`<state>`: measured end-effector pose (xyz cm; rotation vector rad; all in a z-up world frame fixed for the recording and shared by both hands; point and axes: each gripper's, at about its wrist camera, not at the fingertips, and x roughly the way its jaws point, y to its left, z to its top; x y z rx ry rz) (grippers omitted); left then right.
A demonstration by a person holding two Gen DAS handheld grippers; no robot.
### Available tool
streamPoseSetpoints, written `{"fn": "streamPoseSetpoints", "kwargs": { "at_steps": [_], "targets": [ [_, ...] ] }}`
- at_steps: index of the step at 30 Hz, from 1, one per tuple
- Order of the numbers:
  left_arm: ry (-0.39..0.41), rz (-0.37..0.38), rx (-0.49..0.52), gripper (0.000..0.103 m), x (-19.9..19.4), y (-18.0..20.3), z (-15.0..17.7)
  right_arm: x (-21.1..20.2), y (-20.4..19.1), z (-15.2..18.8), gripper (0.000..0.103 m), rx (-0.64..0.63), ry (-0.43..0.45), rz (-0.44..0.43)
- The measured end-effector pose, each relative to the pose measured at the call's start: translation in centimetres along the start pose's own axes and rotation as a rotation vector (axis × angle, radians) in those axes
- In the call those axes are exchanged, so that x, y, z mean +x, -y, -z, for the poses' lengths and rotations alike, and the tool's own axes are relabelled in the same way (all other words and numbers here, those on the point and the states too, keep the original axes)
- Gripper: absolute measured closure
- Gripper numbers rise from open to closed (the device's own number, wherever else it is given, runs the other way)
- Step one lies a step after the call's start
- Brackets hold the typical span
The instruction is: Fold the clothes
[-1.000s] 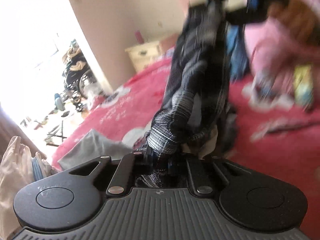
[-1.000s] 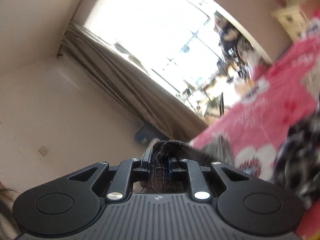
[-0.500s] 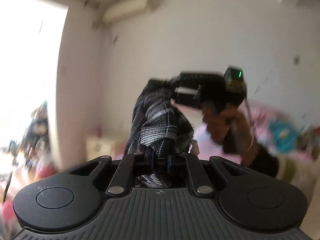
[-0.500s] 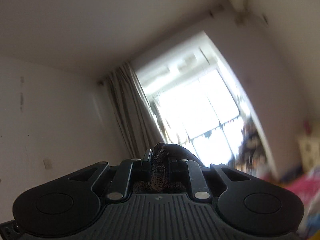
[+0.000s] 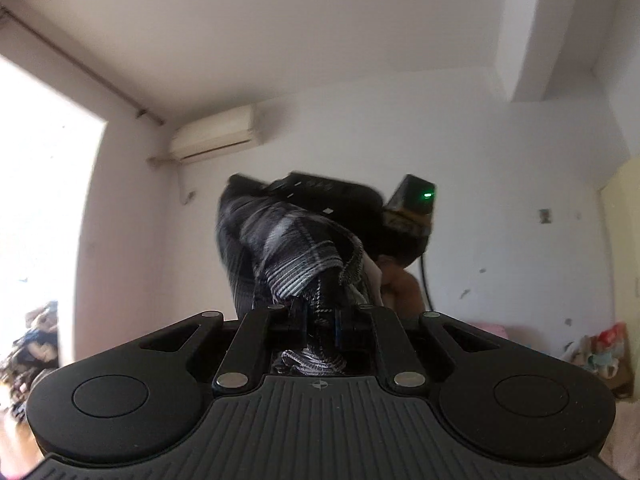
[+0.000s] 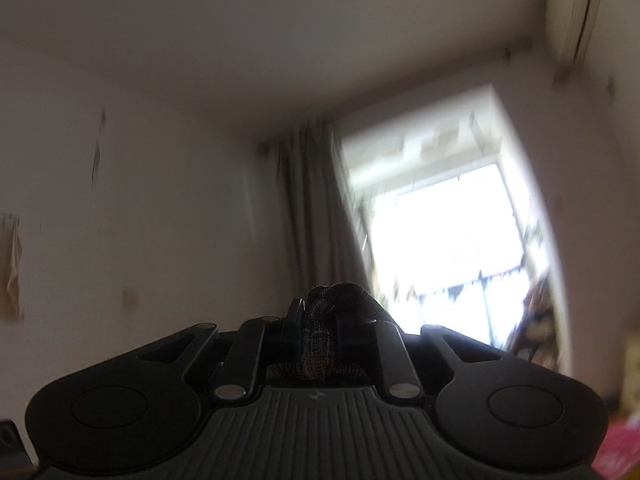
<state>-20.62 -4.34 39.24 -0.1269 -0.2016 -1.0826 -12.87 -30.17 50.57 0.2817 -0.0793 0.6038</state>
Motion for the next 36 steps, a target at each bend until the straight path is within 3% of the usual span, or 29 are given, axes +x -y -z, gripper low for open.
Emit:
{"fn": "streamPoseSetpoints", "kwargs": {
  "at_steps": [3, 12, 17, 22, 25, 27, 29, 32, 34, 36],
  "targets": [
    [-0.069, -0.105, -0.033, 0.093, -2.9, -1.6, 2.7, 6.1, 1.0, 7.8, 0.086, 0.063, -0.161, -0.065],
    [-0.317, -0.479, -0.217, 0.094, -15.3, -9.0, 16.6, 24.1, -1.1, 30.4, 0.086, 0.175, -0.604, -0.168],
    [-0.402, -0.696, -0.327, 0.094, -21.3, -12.6, 23.6, 32.1, -5.5, 38.9, 0.086, 0.15, -0.747, -0.221],
    [-0.413, -0.903, -0.454, 0.094, -27.3, -15.8, 26.6, 39.3, -9.7, 44.5, 0.086, 0.098, -0.806, -0.309],
    [-0.414, -1.016, -0.484, 0.094, -30.4, -17.4, 26.8, 39.7, -14.5, 47.3, 0.086, 0.044, -0.829, -0.369],
    [-0.434, -1.085, -0.517, 0.094, -31.6, -18.2, 27.7, 40.9, -16.2, 51.0, 0.083, -0.015, -0.865, -0.384],
    [-0.475, -1.132, -0.549, 0.093, -32.9, -19.4, 29.2, 42.4, -17.3, 56.0, 0.077, -0.08, -0.99, -0.368],
    [-0.613, -1.192, -0.648, 0.09, -34.3, -21.6, 33.4, 42.7, -17.4, 62.4, 0.068, -0.203, -1.203, -0.267],
    [-0.662, -1.238, -0.711, 0.088, -35.4, -22.2, 35.5, 41.6, -16.1, 63.8, 0.067, -0.211, -1.242, -0.258],
    [-0.654, -1.261, -0.739, 0.085, -36.2, -22.0, 35.9, 40.8, -14.1, 62.9, 0.058, -0.157, -1.22, -0.266]
  ]
}}
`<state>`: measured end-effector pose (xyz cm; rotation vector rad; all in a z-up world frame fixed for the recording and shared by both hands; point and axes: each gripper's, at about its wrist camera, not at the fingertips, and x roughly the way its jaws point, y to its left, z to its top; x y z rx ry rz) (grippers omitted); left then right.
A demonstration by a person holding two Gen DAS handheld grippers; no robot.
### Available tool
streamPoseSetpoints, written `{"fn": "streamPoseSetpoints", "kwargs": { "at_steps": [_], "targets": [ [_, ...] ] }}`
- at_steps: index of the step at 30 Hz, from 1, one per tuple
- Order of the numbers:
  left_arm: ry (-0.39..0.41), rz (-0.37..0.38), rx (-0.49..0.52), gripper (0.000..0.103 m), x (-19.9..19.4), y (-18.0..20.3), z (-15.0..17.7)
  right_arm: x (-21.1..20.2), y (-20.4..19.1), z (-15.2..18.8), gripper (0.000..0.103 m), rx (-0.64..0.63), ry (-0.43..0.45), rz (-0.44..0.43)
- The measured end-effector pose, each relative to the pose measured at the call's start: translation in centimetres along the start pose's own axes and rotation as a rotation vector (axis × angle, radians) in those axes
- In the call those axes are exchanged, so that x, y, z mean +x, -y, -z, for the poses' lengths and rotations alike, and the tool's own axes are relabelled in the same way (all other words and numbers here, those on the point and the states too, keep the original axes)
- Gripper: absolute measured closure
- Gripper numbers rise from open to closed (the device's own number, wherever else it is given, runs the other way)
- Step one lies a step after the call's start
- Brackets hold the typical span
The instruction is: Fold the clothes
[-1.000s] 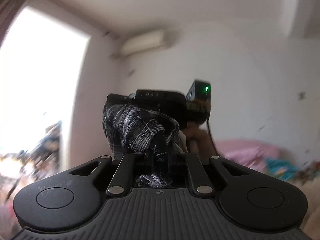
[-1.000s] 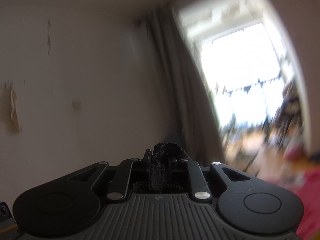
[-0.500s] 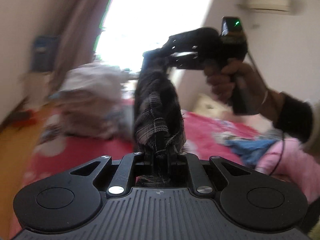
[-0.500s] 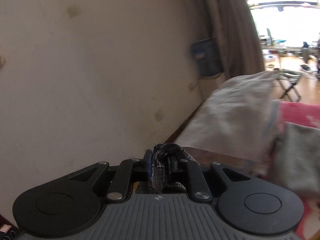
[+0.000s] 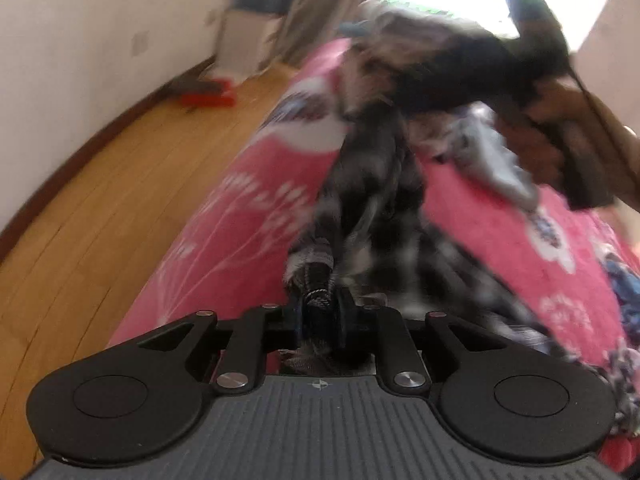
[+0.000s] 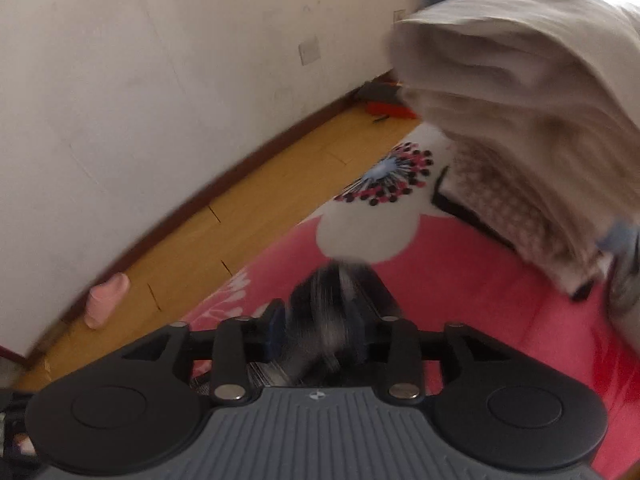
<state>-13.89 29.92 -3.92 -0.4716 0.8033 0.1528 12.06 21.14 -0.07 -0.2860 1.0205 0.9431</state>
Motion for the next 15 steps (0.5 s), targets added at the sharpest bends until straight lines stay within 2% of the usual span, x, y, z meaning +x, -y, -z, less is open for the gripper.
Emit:
{"fn": "streamPoseSetpoints", "kwargs": {
  "at_steps": [3, 7, 10, 12, 15],
  "targets": [
    [0.025, 0.003, -0.037, 0.069, -0.8, -0.8, 0.0, -3.9, 4.2, 1.0, 0.051, 0.141, 0.107, -0.039],
    [0.098, 0.004, -0.085, 0.061, -4.1, -2.6, 0.2, -9.3, 10.6, 3.0, 0.051, 0.323, 0.246, -0.062],
    [0.157, -0.002, -0.083, 0.058, -6.1, -2.5, -0.4, -13.5, 14.1, 4.6, 0.051, 0.364, 0.295, 0.006],
    [0.174, -0.008, -0.035, 0.057, -7.0, -1.5, -1.9, -16.4, 15.7, 6.0, 0.051, 0.362, 0.328, 0.033],
    [0.171, -0.023, 0.127, 0.054, -6.7, 2.6, -5.8, -20.1, 16.8, 8.0, 0.051, 0.298, 0.365, 0.049]
  ]
}}
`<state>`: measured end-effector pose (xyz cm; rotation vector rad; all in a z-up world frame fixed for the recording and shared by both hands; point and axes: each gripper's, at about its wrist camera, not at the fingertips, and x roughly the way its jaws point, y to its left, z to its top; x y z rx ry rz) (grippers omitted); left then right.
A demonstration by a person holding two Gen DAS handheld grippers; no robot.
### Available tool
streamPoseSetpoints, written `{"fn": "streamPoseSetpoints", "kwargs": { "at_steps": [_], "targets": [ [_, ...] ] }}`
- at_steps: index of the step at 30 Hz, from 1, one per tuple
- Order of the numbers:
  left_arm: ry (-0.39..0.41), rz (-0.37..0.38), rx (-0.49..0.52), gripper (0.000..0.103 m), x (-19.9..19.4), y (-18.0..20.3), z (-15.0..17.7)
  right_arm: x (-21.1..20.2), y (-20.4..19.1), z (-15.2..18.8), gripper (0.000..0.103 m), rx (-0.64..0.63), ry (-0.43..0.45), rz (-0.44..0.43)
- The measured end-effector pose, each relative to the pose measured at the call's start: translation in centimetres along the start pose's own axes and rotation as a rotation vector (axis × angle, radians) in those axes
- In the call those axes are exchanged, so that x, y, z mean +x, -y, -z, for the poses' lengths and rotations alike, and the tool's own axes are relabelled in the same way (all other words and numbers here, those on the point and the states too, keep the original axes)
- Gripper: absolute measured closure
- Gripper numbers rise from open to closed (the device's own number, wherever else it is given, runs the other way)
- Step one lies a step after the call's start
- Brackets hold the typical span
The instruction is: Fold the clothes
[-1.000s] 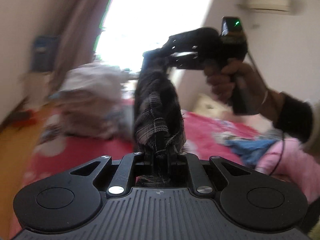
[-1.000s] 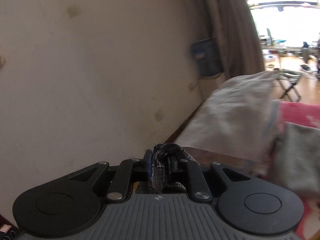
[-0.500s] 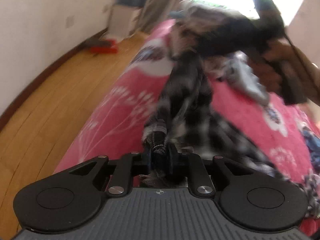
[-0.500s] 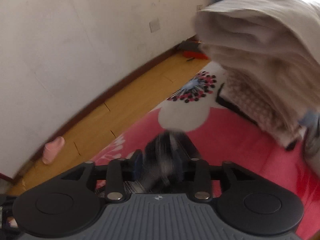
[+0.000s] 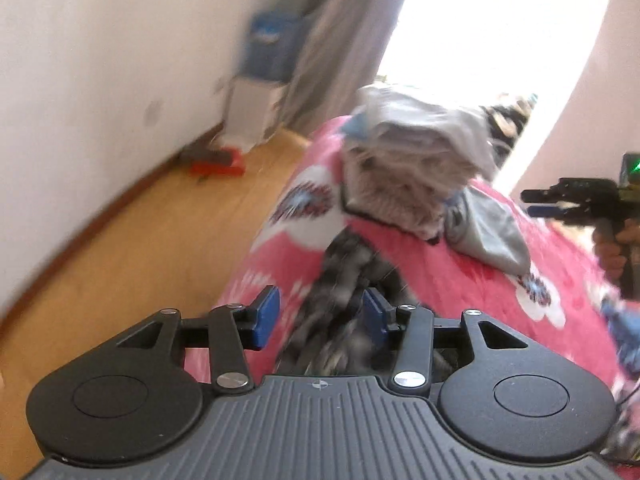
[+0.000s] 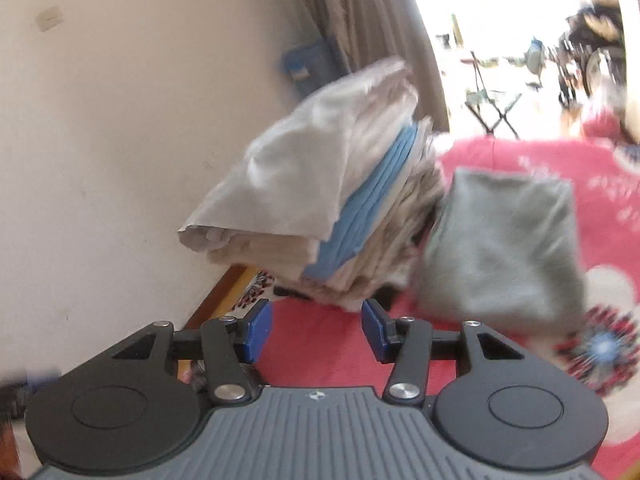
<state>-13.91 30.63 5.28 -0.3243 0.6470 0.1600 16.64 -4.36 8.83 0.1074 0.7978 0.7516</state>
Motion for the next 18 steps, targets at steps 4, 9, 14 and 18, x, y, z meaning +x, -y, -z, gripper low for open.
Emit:
{"fn": "streamPoseSetpoints", "kwargs": {
  "at_steps": [4, 9, 14, 18],
  "targets": [
    [-0.054, 0.014, 0.266, 0.044, 3.5, 7.1, -5.7, -3.1, -0.9, 2.1, 0.051, -0.275, -0.065, 0.017],
    [-0.202, 0.014, 0.408, 0.044, 12.2, 15.1, -9.6, 0.1, -0.8, 5.4, 0.051, -0.487, -0.27, 0.014],
    [-0.301, -0.053, 0.367, 0.044, 19.6, 17.2, -8.5, 2.2, -0.7, 9.0, 0.051, -0.485, -0.376, -0.105],
    [-0.39, -0.085, 0.211, 0.044, 22.2, 13.7, -5.9, 2.7, -0.2, 12.8, 0.051, -0.365, -0.421, -0.178]
  ]
}}
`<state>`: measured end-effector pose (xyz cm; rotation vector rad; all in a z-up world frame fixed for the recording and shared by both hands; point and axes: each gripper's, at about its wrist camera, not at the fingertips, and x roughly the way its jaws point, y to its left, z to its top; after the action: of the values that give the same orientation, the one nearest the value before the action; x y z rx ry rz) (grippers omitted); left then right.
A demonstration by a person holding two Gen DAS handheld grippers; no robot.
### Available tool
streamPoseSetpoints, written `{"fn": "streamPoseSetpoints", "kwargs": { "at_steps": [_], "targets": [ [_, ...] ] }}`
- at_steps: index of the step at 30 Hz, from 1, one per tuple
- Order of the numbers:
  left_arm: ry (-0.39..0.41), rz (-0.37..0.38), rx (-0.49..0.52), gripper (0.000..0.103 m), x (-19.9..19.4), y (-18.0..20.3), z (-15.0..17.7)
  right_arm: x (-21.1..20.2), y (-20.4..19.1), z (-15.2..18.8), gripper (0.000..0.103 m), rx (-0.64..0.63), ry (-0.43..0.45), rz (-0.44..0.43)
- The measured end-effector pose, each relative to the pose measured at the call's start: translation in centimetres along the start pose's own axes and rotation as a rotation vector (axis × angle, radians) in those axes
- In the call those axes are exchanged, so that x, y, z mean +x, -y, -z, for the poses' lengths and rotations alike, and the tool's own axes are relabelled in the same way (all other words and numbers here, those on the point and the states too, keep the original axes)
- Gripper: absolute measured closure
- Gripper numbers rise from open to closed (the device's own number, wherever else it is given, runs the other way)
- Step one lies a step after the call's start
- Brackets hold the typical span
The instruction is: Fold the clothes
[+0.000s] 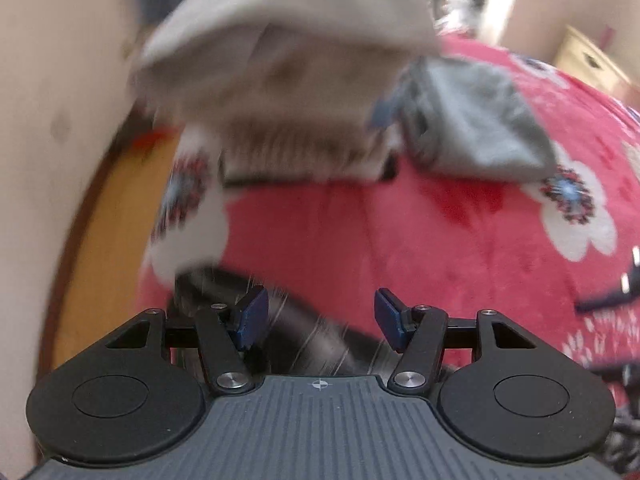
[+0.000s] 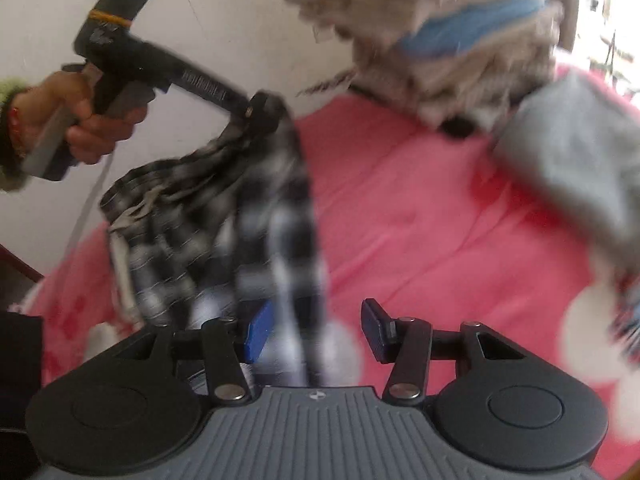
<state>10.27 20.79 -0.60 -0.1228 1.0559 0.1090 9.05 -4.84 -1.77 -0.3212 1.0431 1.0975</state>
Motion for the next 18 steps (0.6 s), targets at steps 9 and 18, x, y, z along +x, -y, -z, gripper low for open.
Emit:
{"fn": "streamPoseSetpoints", "kwargs": {
  "at_steps": [9, 18],
  "targets": [
    [-0.01, 0.181, -0.262, 0.044, 2.9, -3.8, 4.8, -4.9, -1.6, 10.3, 0.052, 0.132, 0.008, 0.142],
    [-0.064, 0.077, -0.239, 0.062, 7.0, -1.9, 4.3, -5.4, -1.0, 15.9, 0.064, 0.288, -0.011, 0.21]
  ]
}}
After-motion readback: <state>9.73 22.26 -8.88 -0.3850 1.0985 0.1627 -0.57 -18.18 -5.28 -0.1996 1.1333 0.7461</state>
